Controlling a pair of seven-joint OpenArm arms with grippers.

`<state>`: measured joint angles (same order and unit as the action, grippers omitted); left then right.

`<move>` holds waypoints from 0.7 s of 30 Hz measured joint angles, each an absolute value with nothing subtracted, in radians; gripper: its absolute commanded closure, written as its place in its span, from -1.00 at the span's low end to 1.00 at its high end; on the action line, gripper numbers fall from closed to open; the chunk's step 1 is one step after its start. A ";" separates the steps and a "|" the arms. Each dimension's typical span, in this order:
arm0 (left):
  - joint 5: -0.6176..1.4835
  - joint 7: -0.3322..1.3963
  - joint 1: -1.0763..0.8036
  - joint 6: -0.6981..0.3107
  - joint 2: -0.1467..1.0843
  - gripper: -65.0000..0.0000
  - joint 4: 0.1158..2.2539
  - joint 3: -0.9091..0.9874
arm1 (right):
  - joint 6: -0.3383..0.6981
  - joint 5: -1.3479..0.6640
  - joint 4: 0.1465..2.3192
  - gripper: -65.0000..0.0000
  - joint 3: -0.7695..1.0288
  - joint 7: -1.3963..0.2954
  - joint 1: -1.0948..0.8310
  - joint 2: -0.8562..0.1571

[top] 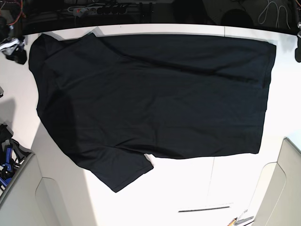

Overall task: Fold the T-shirt properly
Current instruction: 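Grasp the shirt's side edges near the hem with both grippers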

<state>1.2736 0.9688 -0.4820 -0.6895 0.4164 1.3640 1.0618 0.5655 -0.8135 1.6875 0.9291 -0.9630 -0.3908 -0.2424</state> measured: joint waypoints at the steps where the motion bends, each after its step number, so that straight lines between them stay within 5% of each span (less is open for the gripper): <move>1: 1.290 0.969 -0.482 -0.690 0.425 0.30 1.364 1.061 | 0.565 -0.812 1.687 0.07 0.945 -0.964 -0.368 -0.249; 8: 1.287 0.972 -0.405 -0.690 0.477 0.03 1.364 1.057 | 0.542 -0.732 1.686 0.07 0.964 -0.909 -0.175 -0.299; 13: 1.164 0.902 -0.312 -0.689 0.513 0.02 1.364 0.965 | 0.551 -0.663 1.663 0.07 0.881 -0.850 -0.025 -0.341; 21: 0.826 0.736 -0.103 -0.689 0.556 0.01 1.361 0.697 | 0.519 -0.479 1.293 0.07 0.599 -0.733 0.266 -0.400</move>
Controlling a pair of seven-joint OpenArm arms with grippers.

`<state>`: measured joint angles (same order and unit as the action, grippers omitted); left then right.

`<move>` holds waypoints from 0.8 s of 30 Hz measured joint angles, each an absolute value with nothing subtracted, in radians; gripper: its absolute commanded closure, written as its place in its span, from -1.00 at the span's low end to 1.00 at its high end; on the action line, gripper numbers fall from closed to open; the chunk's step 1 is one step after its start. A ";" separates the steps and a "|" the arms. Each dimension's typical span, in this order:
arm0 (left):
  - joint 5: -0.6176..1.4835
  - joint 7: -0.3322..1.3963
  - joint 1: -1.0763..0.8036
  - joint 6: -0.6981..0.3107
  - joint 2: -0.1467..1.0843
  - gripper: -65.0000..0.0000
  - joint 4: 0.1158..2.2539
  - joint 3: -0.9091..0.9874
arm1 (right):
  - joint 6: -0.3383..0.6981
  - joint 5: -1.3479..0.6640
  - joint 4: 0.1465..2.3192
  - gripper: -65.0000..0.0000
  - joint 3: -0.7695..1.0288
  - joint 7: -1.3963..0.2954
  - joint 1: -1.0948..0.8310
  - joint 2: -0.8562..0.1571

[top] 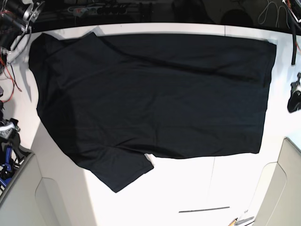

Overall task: Fold the T-shirt properly
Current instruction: 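Grasp the shirt's side edges near the hem with both grippers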

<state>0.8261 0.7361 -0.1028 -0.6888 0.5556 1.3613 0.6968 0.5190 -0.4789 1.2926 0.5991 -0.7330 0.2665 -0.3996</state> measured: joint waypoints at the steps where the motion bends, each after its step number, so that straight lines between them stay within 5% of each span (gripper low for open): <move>1: 0.795 0.727 -0.076 -0.678 0.561 0.01 1.360 0.668 | 0.523 -0.457 1.229 0.07 0.566 -0.709 0.298 -0.405; 10: 0.586 0.628 0.171 -0.558 0.580 0.01 1.154 0.439 | 0.517 -0.350 0.816 0.07 0.395 -0.498 0.464 -0.409; 24: 0.561 0.553 0.377 -0.569 0.553 0.02 0.746 0.337 | 0.522 -0.292 0.615 0.07 0.397 -0.345 0.467 -0.414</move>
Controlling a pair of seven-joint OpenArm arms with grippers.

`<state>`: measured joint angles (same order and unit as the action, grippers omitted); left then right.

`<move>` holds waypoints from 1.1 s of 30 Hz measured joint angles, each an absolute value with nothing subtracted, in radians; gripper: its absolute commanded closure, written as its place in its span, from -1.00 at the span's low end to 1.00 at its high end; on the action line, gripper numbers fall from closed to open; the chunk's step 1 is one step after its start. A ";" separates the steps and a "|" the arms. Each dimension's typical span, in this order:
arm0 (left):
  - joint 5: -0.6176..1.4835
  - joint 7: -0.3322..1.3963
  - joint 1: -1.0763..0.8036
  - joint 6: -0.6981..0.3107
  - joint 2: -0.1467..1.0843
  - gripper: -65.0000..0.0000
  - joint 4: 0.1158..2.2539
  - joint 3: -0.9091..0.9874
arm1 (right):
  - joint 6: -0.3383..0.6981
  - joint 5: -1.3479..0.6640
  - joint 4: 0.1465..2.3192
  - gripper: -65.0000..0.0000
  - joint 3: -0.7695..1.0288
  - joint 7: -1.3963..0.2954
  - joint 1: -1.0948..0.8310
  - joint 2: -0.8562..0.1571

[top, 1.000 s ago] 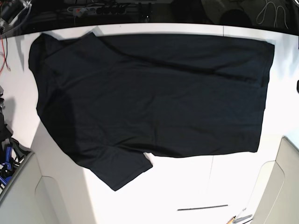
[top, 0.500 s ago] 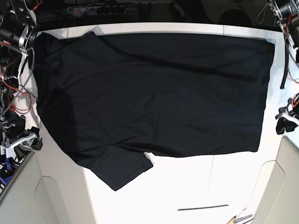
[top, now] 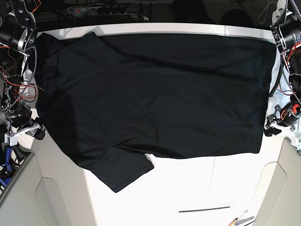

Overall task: Fold the T-shirt properly
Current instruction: 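Grasp the shirt's side edges near the hem with both grippers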

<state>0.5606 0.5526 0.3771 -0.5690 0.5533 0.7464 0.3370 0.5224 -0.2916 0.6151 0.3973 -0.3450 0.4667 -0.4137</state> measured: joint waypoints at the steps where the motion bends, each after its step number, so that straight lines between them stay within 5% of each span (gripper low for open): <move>1: 0.559 0.552 0.376 -0.569 0.543 0.02 0.744 0.337 | 0.524 -0.292 0.610 0.07 0.397 -0.344 0.469 -0.415; 18: 0.522 0.478 0.391 -0.569 0.462 0.02 0.742 0.338 | 0.562 -0.321 0.609 0.07 0.399 -0.315 0.496 -0.282; 23: 0.506 0.478 0.394 -0.569 0.463 0.28 0.742 0.338 | 0.562 -0.321 0.609 0.08 0.399 -0.315 0.496 -0.276; 27: 0.497 0.478 0.394 -0.569 0.462 0.60 0.742 0.338 | 0.562 -0.321 0.609 0.50 0.376 -0.318 0.496 -0.277; 30: 0.497 0.471 0.393 -0.569 0.463 0.99 0.741 0.338 | 0.579 -0.318 0.608 1.00 0.347 -0.327 0.496 -0.276; 33: 0.497 0.471 0.394 -0.569 0.463 1.00 0.741 0.338 | 0.580 -0.319 0.610 1.00 0.331 -0.338 0.497 -0.273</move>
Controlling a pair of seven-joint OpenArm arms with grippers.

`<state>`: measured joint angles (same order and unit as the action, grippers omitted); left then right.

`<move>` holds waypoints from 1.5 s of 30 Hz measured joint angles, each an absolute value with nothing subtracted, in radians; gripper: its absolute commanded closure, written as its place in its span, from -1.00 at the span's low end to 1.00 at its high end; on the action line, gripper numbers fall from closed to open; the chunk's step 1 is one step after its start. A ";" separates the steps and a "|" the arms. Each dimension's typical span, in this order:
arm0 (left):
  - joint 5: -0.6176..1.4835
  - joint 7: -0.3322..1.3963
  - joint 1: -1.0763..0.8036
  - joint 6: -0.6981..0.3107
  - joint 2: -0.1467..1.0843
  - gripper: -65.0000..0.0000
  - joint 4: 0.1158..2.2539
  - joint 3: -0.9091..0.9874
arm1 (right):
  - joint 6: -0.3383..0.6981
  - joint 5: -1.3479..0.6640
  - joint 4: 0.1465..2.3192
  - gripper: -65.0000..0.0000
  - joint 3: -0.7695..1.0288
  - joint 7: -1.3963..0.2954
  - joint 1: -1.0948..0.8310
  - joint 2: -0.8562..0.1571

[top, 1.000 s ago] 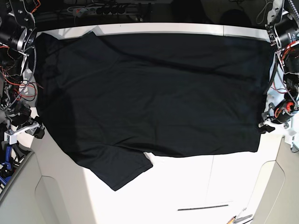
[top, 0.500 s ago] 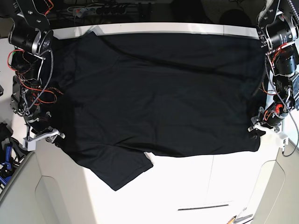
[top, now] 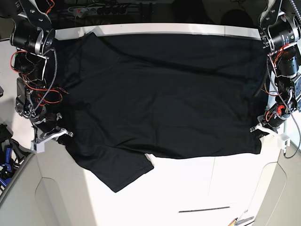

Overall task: Fold the T-shirt properly
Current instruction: 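Grasp the shirt's side edges near the hem with both grippers, then fold the hem half over onto the shoulder half with both grippers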

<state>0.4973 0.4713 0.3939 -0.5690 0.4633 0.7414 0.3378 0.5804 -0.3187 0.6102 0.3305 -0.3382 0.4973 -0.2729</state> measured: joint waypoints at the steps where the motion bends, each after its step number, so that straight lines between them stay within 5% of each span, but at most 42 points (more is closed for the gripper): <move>1: 0.497 0.472 0.394 -0.569 0.466 1.00 0.741 0.338 | 0.580 -0.316 0.618 1.00 0.331 -0.353 0.499 -0.273; 5: 0.521 0.503 0.406 -0.687 0.492 1.00 0.747 0.338 | 0.580 -0.299 0.688 1.00 0.330 -0.463 0.496 -0.273; 11: 0.625 0.707 0.405 -0.686 0.508 1.00 0.858 0.336 | 0.578 -0.427 0.849 1.00 0.327 -0.663 0.463 -0.286; 24: 0.835 0.834 0.144 -0.689 0.637 1.00 1.149 0.335 | 0.598 -0.573 1.288 1.00 0.360 -0.731 0.150 -0.385; 34: 0.838 0.841 0.014 -0.694 0.629 1.00 1.243 0.332 | 0.576 -0.563 1.316 1.00 0.463 -0.694 -0.009 -0.366; 38: 0.834 0.826 0.014 -0.693 0.622 1.00 1.243 0.332 | 0.572 -0.537 1.316 -0.04 0.489 -0.673 -0.009 -0.351; 45: 0.826 0.822 0.014 -0.693 0.594 1.00 1.243 0.332 | 0.563 -0.571 1.314 -0.16 0.569 -0.596 0.067 -0.345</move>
